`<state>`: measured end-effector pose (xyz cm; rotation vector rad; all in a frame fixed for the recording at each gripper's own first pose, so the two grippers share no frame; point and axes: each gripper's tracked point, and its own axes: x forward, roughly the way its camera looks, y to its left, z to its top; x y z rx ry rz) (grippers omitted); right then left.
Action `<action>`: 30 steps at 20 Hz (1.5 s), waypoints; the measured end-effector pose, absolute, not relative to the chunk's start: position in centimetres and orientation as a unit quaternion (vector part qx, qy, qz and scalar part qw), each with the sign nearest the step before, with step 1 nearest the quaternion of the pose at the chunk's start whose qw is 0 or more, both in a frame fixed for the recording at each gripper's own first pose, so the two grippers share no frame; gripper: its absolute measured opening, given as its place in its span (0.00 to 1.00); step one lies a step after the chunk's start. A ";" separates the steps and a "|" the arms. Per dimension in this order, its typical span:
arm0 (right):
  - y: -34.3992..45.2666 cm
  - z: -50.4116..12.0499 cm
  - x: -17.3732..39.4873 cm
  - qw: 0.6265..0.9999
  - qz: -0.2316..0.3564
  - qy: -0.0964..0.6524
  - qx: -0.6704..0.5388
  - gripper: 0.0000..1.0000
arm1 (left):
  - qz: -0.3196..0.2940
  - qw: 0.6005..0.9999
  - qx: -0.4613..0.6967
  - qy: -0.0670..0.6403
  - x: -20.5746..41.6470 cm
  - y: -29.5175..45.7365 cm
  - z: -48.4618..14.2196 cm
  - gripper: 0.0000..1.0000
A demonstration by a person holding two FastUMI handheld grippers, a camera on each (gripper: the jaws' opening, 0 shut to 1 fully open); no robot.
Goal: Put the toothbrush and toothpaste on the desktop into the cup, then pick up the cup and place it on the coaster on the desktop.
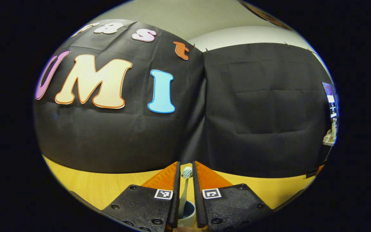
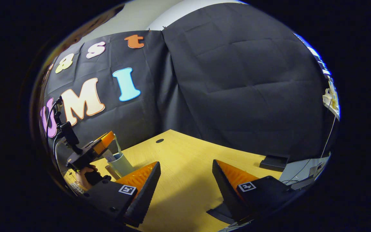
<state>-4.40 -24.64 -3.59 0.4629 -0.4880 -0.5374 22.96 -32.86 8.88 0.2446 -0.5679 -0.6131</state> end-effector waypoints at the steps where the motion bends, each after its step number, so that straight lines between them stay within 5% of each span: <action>1: -24.5 -3.7 -4.4 0.910 -0.259 -0.235 0.223 0.95 | -0.297 0.906 0.118 -0.276 22.8 -32.8 8.9 0.18; 2: -24.4 -3.6 -4.3 0.911 -0.258 -0.234 0.222 0.94 | -0.298 0.906 0.117 -0.277 22.5 -32.7 9.0 0.36; 6: -23.8 -3.2 -4.2 0.915 -0.250 -0.233 0.217 0.94 | -0.296 0.902 0.117 -0.291 21.0 -32.0 9.9 0.78; 8: -23.3 -2.7 -4.1 0.917 -0.242 -0.231 0.216 0.98 | -0.294 0.899 0.121 -0.301 19.9 -31.7 10.8 0.87; 15: -20.9 2.0 -3.1 0.934 -0.193 -0.224 0.199 0.98 | -0.243 0.920 0.116 -0.287 16.8 -26.3 12.3 0.89; 30: -8.8 13.6 5.3 0.971 -0.056 -0.200 0.117 0.98 | -0.029 0.970 0.080 -0.229 11.6 -0.6 12.8 0.90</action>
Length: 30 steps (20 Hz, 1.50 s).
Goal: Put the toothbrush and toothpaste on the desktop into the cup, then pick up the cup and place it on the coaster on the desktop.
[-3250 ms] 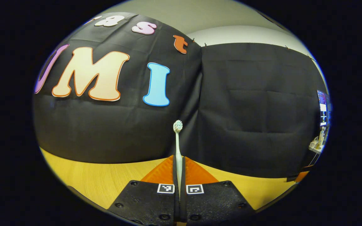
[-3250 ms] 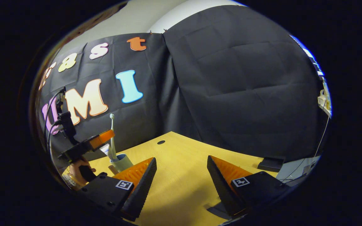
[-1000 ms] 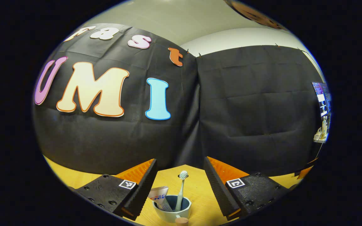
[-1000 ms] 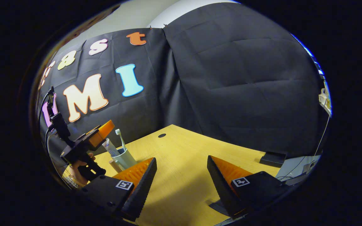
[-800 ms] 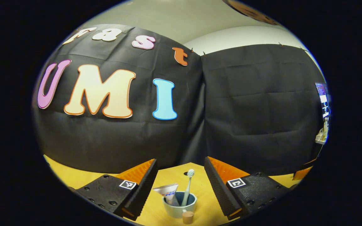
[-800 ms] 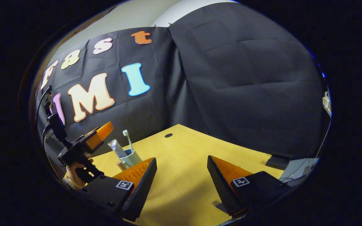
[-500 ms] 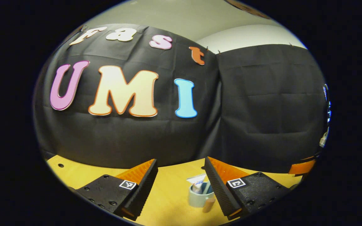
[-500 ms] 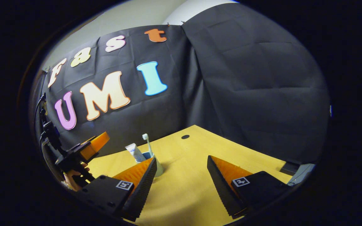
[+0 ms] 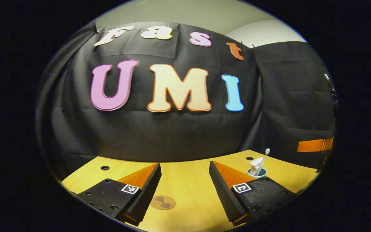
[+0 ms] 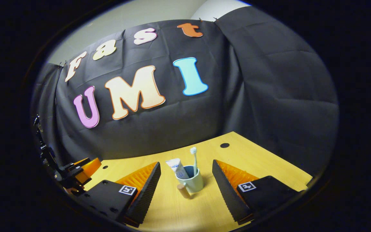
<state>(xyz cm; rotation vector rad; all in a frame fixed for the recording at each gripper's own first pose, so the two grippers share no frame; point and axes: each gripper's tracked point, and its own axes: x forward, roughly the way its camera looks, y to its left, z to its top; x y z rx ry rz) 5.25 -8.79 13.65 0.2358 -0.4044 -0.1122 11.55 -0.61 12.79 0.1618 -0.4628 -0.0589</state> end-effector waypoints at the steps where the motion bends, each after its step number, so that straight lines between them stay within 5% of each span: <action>1: -8.5 13.4 6.1 0.975 -0.049 -0.187 0.113 0.94 | -0.008 0.971 0.078 -0.228 11.0 1.0 12.7 0.89; 13: -8.0 6.1 14.3 0.990 -0.001 0.069 0.123 0.98 | 0.215 0.956 0.008 -0.200 2.8 11.3 7.7 0.91; 19: -7.9 4.0 15.9 0.985 -0.034 0.138 0.095 0.98 | 0.232 0.958 -0.003 -0.169 1.6 13.1 5.1 0.90; 30: -9.2 3.3 18.8 0.964 -0.126 0.212 0.102 0.99 | 0.151 0.979 0.046 -0.127 7.1 15.8 5.5 0.90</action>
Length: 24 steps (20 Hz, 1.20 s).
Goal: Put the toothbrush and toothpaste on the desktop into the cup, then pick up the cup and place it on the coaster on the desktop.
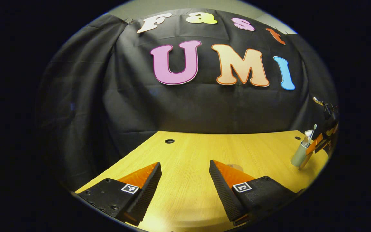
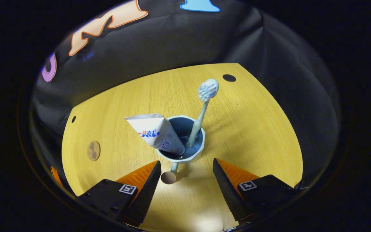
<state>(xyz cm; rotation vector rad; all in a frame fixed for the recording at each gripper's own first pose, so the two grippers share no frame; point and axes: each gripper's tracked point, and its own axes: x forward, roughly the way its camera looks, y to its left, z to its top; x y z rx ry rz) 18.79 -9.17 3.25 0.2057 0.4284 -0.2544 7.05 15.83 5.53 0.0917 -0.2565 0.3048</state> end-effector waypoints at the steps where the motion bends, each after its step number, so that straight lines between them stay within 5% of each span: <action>1: -9.2 3.1 19.1 0.962 -0.128 0.219 0.104 0.99 | 0.140 0.981 0.052 -0.124 7.6 15.6 5.7 0.90; 8: -9.1 1.4 21.0 0.951 -0.129 0.266 0.085 0.95 | 0.074 0.990 0.057 -0.106 10.5 13.5 5.2 0.90; 10: -8.8 0.8 21.3 0.949 -0.128 0.277 0.076 0.80 | 0.062 0.992 0.049 -0.101 10.9 13.1 4.9 0.90; 12: -8.5 0.2 21.6 0.945 -0.126 0.291 0.076 0.78 | 0.052 0.993 0.042 -0.095 11.3 12.7 4.5 0.90; 17: -8.9 -0.5 21.5 0.942 -0.125 0.302 0.074 0.55 | 0.042 0.994 0.037 -0.089 11.3 12.3 4.2 0.89; 19: -8.9 -0.4 21.8 0.941 -0.126 0.305 0.078 0.27 | 0.040 0.995 0.035 -0.085 11.4 12.3 4.0 0.90; 24: -9.1 -0.3 21.9 0.944 -0.125 0.299 0.066 0.23 | 0.037 0.995 0.034 -0.085 11.7 12.2 4.0 0.90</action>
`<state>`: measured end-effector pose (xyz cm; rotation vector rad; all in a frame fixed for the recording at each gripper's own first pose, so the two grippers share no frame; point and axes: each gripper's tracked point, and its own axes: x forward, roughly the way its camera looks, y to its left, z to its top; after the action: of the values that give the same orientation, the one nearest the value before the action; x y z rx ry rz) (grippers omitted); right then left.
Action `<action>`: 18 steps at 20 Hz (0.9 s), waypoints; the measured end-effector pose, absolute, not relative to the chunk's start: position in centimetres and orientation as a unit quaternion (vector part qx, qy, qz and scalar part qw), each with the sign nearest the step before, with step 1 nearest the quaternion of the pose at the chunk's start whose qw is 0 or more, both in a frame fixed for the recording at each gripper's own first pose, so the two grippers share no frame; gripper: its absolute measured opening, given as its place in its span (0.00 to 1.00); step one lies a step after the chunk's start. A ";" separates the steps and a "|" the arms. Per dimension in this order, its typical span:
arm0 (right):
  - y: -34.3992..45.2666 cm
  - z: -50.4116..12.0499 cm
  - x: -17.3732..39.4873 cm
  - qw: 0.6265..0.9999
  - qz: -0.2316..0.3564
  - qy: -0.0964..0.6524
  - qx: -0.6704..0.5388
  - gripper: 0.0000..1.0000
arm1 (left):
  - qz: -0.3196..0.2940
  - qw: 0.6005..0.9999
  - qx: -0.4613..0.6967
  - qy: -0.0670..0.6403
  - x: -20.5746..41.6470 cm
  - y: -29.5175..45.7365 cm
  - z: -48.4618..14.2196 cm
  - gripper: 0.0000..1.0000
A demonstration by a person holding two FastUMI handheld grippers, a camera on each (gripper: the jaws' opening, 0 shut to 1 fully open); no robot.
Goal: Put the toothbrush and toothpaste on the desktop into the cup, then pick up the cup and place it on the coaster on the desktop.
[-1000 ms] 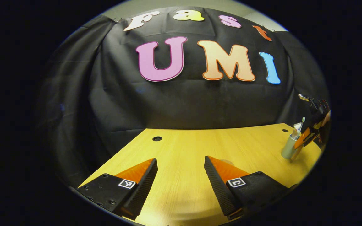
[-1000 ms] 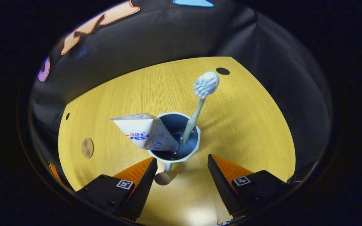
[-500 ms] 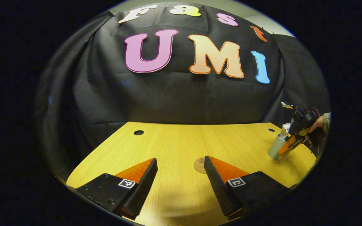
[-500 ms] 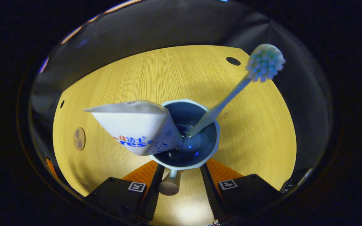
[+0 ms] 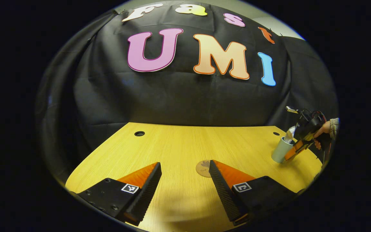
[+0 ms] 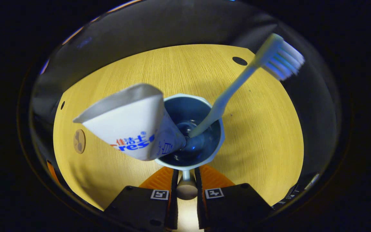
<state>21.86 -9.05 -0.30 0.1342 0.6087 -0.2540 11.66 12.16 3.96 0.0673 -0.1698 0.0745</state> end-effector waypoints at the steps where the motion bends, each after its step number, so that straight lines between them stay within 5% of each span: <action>1: -9.1 -0.4 21.9 0.945 -0.124 0.297 0.060 0.24 | 0.036 0.995 0.035 -0.084 11.7 12.1 4.0 0.89; 18: -9.2 -0.1 23.5 0.959 -0.009 0.283 -0.030 0.24 | 0.039 0.996 0.025 -0.077 11.0 14.0 2.7 0.90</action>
<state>23.49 -9.16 -0.10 -0.0599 0.5743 -0.0177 10.96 13.99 2.70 0.0507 -0.1543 0.0772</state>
